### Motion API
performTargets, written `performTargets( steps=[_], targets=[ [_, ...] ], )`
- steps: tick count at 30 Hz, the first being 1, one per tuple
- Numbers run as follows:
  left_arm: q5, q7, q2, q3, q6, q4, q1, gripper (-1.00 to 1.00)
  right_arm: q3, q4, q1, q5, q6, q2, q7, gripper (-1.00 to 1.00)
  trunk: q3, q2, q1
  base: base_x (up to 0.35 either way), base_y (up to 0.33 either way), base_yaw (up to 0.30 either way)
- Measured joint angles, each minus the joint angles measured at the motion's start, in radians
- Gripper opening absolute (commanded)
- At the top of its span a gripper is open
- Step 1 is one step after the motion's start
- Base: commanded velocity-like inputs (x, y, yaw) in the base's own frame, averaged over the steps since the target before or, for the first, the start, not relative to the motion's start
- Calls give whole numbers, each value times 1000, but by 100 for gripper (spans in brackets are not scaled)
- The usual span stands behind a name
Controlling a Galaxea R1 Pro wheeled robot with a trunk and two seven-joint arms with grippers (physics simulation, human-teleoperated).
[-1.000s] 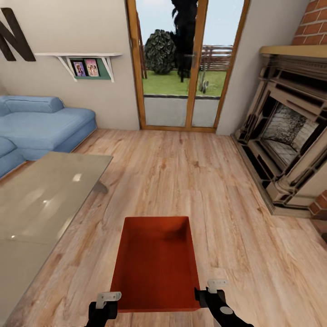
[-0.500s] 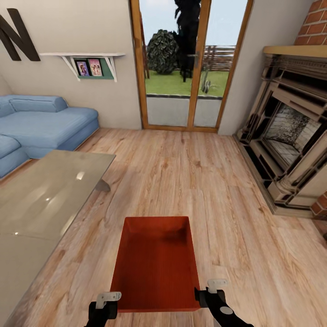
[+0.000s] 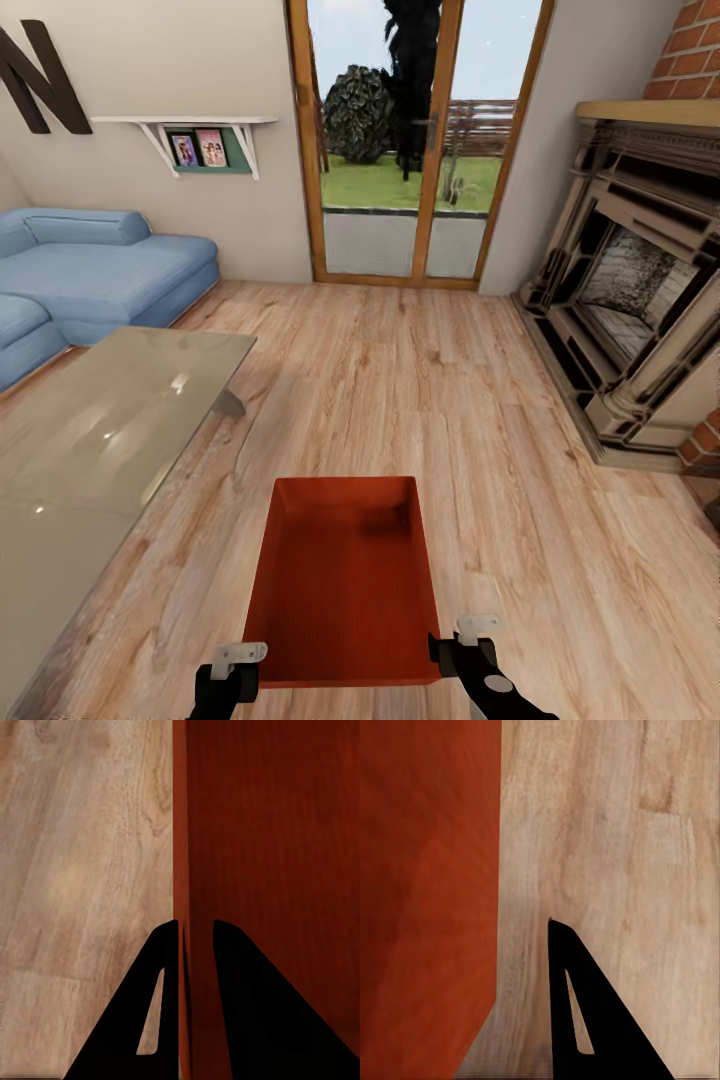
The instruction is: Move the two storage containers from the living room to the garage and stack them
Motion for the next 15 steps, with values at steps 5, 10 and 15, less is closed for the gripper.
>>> performTargets(
  steps=[5, 10, 15],
  targets=[
    [0, 0, 0, 0, 0, 0, 0, -100, 0, 0, 0, 0, 0, 0, 0, -100, 0, 0, 0, -249, 0, 0],
    [0, 0, 0, 0, 0, 0, 0, -100, 0, 0, 0, 0, 0, 0, 0, -100, 0, 0, 0, -325, 0, 0],
    [0, 0, 0, 0, 0, 1, 0, -100, 0, 0, 0, 0, 0, 0, 0, -100, 0, 0, 0, -340, 0, 0]
  ],
)
